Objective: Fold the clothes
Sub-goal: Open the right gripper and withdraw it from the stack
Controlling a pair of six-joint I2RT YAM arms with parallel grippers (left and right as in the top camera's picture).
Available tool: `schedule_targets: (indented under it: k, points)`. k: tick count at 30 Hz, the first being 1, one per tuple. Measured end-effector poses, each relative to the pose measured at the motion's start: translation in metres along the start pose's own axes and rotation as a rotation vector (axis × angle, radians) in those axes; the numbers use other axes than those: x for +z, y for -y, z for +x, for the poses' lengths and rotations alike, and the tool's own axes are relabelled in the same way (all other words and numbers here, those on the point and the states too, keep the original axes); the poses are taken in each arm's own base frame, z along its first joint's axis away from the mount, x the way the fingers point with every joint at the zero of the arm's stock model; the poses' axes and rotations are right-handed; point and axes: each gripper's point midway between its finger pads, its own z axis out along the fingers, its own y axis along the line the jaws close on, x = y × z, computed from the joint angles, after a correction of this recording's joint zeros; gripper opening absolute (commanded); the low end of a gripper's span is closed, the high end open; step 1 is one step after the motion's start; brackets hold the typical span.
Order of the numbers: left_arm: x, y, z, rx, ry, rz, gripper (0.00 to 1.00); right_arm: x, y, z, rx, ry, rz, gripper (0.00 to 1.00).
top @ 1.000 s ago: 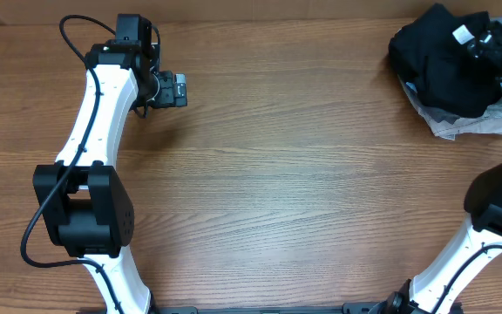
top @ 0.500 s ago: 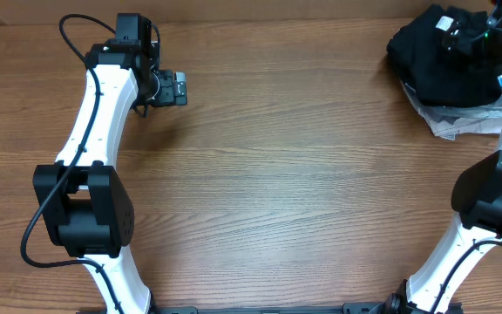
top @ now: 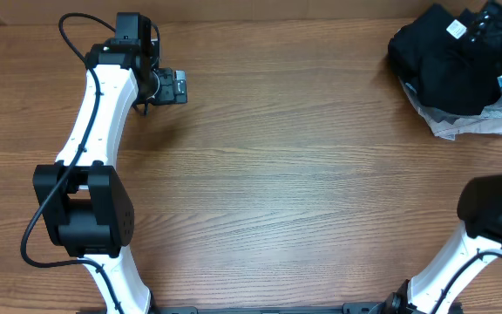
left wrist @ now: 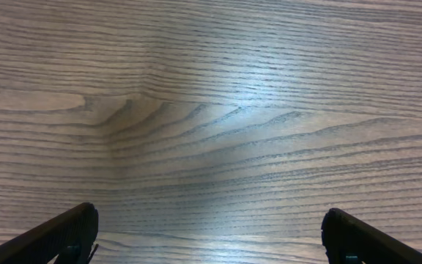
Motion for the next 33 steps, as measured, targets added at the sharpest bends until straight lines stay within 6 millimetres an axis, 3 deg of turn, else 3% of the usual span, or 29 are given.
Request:
schedule_targets:
  k: [5, 9, 16, 21, 26, 33]
  points:
    - [0.000, 0.000, 0.000, 0.000, 0.000, 0.000, 1.00, -0.035, -0.009, 0.004, 0.004, 0.014, -0.033, 1.00]
    - [0.000, 0.000, 0.000, 0.000, 0.000, 0.000, 1.00, -0.037, -0.011, 0.019, 0.067, -0.050, -0.046, 1.00]
    - [0.000, 0.000, 0.000, 0.000, 0.000, 0.000, 1.00, -0.052, -0.040, 0.054, 0.067, -0.186, -0.167, 1.00]
    - [0.000, 0.000, 0.000, 0.000, 0.000, 0.000, 1.00, -0.094, -0.075, 0.078, 0.033, -0.227, -0.280, 1.00]
    - [0.000, 0.000, 0.000, 0.000, 0.000, 0.000, 1.00, -0.129, -0.101, 0.089, 0.008, -0.222, -0.403, 1.00]
    - [0.000, 0.000, 0.000, 0.000, 0.000, 0.000, 1.00, -0.134, -0.108, 0.092, -0.079, -0.218, -0.459, 1.00]
